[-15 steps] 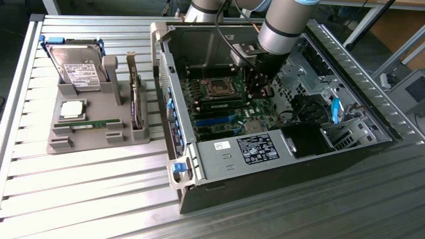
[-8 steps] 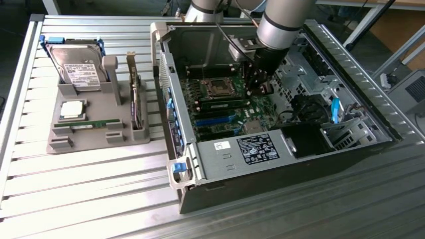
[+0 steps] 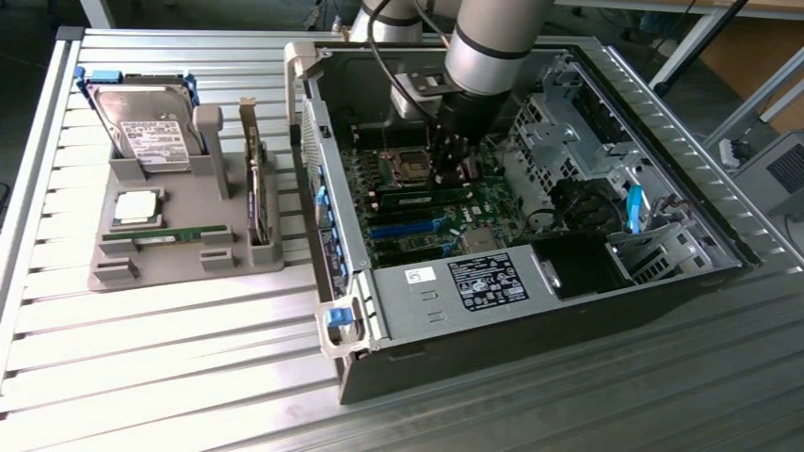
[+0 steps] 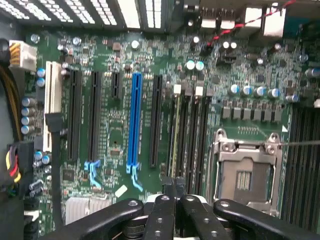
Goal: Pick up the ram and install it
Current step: 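Press down the ram until it locks into place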
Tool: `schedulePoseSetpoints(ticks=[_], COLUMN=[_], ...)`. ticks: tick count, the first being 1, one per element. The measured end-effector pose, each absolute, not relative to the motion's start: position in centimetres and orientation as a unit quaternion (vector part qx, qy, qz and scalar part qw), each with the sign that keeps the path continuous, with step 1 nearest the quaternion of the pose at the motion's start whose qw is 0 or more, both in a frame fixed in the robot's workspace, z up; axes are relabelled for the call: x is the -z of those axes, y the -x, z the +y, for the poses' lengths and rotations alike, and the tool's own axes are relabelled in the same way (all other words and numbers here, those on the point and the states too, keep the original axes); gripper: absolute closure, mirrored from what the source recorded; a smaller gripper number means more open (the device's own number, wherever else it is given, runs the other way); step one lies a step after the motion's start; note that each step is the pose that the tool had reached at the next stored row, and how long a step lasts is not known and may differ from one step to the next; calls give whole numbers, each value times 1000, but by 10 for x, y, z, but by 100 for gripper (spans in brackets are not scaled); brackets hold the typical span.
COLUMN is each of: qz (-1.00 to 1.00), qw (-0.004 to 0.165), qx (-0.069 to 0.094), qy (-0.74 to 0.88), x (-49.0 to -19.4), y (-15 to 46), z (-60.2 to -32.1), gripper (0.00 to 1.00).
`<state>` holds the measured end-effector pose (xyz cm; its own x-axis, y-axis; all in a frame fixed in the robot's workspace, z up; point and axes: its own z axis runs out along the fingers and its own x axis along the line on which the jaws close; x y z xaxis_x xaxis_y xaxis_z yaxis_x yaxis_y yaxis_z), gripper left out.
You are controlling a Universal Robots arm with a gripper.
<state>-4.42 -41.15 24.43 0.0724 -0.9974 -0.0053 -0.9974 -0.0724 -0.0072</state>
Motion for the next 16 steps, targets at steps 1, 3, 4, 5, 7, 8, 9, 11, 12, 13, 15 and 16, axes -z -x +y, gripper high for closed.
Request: schedulePoseSetpoints(ticks=[1,3,4,5,7,8,9,11,12,13,15,16], qz=[681,681,681,681,681,681,681,681,681,681,681,681], qw=[5,5,5,5,6,6,6,7,7,8,9,9], qx=[0,0,0,0,-1,-1,-1,-2,-2,-3,-4,-4], qy=[732,732,732,732,732,732,732,732,732,732,732,732], x=[-244,-244,-244,-244,-243,-243,-243,-243,-242,-242,-240,-239], y=[49,57,60,64,69,72,75,79,82,85,92,92], z=[-412,-412,-412,-412,-412,-412,-412,-412,-412,-412,-412,-412], gripper=[91,91,91,91,91,91,91,91,91,91,91,91])
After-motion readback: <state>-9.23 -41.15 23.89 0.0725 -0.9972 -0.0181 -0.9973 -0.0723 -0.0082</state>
